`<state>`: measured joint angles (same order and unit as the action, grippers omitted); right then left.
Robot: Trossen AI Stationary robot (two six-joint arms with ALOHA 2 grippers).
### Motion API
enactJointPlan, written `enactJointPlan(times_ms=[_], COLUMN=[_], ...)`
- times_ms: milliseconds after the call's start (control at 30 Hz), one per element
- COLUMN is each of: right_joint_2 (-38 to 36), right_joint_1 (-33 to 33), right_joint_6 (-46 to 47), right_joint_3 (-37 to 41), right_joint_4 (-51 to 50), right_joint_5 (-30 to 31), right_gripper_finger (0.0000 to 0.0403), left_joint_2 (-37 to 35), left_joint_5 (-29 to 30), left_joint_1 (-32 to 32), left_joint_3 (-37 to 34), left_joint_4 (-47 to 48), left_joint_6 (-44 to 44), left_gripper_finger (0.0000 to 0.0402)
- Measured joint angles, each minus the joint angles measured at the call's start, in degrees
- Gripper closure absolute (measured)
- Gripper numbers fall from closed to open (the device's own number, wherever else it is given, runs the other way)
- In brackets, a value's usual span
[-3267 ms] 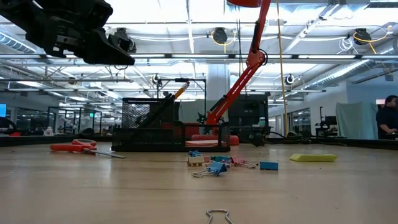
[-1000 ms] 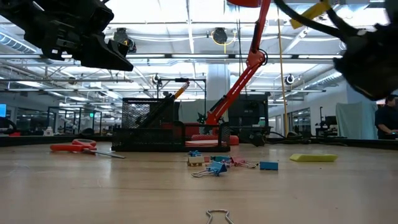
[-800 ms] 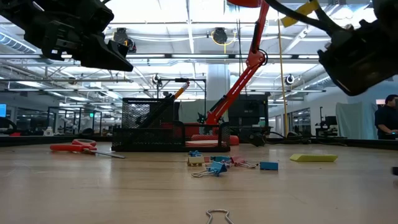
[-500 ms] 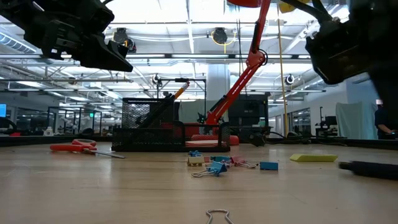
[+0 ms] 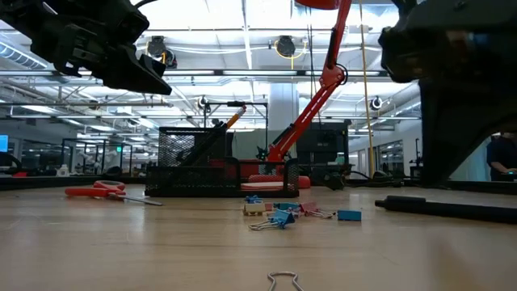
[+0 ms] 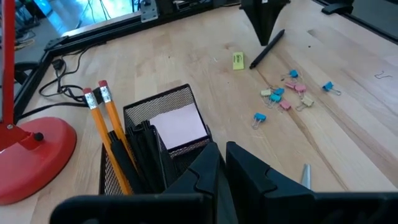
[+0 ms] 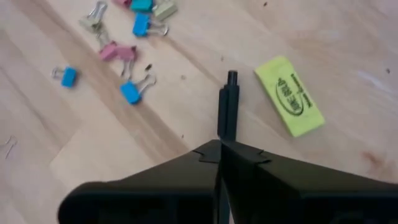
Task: Pick and place office supplies into organizer
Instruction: Put the black pen into the mesh desk organizer
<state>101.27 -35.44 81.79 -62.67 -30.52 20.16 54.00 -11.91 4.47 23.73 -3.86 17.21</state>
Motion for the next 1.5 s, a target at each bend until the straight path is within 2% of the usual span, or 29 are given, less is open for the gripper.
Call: enactJointPlan(times_ms=[200,333,433,667,767,1100,1500], right_joint_2=[-0.17,-0.19,-0.21,-0.3,-0.3,1.83,6.14], right_joint_1=[-0.05,1.46,3.1,7.37,8.73,10.42,10.25], right_joint_6=[-0.95,-0.02,1.17,0.06,-0.85,-3.19,-4.95], right_joint_3=[-0.09,-0.17,-0.22,-0.28,-0.28,-0.33,-0.59], right_joint_4=[0.31,0.74,2.02,2.48,1.2,2.56,1.24], right_joint_5=[-1.56,-7.21,-10.04,-13.3,-14.34,-18.79,-19.07], right_gripper_finger=[0.0403,0.0391,0.0361,0.0248,0.0225,0.0239,0.0263], left_joint_2=[0.0,0.0,0.0,-0.01,-0.01,0.0,-0.02], left_joint_5=[0.01,0.01,0.0,0.01,0.01,0.01,0.01], left_joint_1=[0.0,0.0,0.0,0.0,-0.01,-0.02,0.0], left_joint_3=[0.0,0.0,0.0,0.0,0.0,0.0,0.0], left_joint_4=[0.91,1.18,1.18,1.66,2.31,2.51,2.89], left_joint_6=[0.02,0.04,0.04,0.16,0.49,0.67,0.85], left_gripper_finger=[0.0366,0.0366,0.0366,0.0366,0.0366,0.0366,0.0366])
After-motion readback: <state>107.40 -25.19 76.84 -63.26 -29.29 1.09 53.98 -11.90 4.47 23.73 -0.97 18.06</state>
